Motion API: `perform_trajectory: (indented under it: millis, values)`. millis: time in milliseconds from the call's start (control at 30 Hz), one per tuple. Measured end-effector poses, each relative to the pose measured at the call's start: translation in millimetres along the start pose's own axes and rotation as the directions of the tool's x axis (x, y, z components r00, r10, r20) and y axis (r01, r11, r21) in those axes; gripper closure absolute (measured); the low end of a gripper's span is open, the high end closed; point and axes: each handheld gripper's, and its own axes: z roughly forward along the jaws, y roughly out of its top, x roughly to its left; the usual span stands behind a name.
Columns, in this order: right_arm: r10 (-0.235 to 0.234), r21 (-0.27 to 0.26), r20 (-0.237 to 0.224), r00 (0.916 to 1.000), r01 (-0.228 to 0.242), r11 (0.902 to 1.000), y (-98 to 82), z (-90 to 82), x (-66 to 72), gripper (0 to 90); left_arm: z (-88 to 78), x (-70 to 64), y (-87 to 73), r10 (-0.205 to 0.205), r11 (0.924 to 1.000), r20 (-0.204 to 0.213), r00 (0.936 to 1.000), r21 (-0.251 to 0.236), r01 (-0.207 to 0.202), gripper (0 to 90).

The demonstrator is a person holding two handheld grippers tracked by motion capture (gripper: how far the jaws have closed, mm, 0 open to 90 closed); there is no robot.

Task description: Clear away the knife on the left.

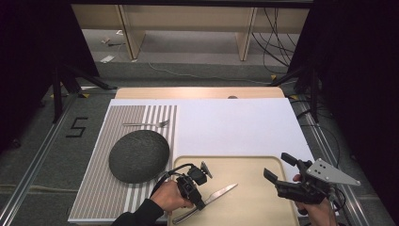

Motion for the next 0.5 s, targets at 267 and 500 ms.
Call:
perform_trajectory:
  millis: [267, 500]
  values:
    - [0.000, 0.000, -0.005, 1.0000, 0.000, 1.0000, 0.2, 0.7, 0.3, 18.4, -13.0, -18.9, 5.4, 0.136, 0.9810, -0.074, 0.9879, -0.129, -0.145, 49.3]
    - [-0.004, 0.000, -0.005, 1.0000, 0.004, 1.0000, 0.0, 1.1, 0.0, 18.5, -5.7, -40.3, 16.1, 0.290, 0.9303, -0.142, 0.9465, -0.191, -0.313, 51.1]
